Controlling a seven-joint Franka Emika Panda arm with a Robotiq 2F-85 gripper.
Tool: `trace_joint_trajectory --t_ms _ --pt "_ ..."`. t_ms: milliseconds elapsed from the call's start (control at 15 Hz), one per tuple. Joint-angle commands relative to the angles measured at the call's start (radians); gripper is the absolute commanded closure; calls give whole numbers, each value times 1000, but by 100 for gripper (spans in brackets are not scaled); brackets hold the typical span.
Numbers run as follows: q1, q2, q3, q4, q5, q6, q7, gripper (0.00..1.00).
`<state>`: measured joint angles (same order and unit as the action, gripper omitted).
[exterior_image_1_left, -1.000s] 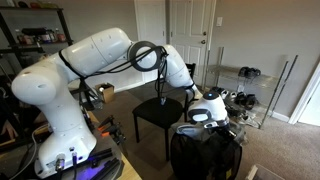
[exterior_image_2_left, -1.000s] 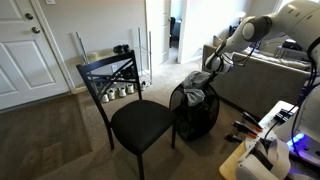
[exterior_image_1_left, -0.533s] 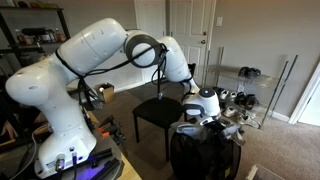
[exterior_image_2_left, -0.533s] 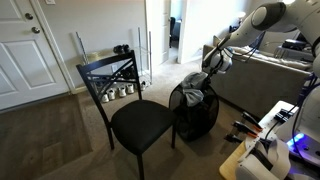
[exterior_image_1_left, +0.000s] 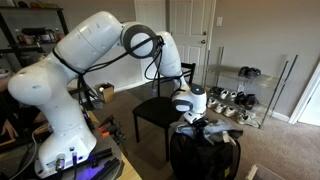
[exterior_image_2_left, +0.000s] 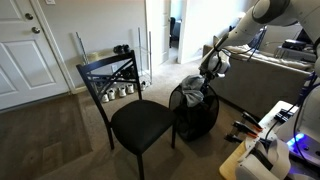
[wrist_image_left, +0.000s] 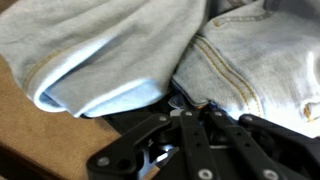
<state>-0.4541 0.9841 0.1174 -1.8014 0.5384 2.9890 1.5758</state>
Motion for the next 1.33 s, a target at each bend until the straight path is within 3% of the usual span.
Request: trace_joint_trajectory --t_ms 0,200,400,533,600,667,1267 --pt "183 2 -97 -7 -7 -84 17 96" --pt "286 32 -168 41 -18 -165 62 96" --pt "337 67 -230 101 -27 -236 123 96" --pt "337 85 -252 139 -38 -295 146 96" --pt "351 97 -277 156 -50 -317 172 88" --pt "325 77 -237 123 -34 -267 126 91" --pt "330 101 -257 155 -54 -293 151 88"
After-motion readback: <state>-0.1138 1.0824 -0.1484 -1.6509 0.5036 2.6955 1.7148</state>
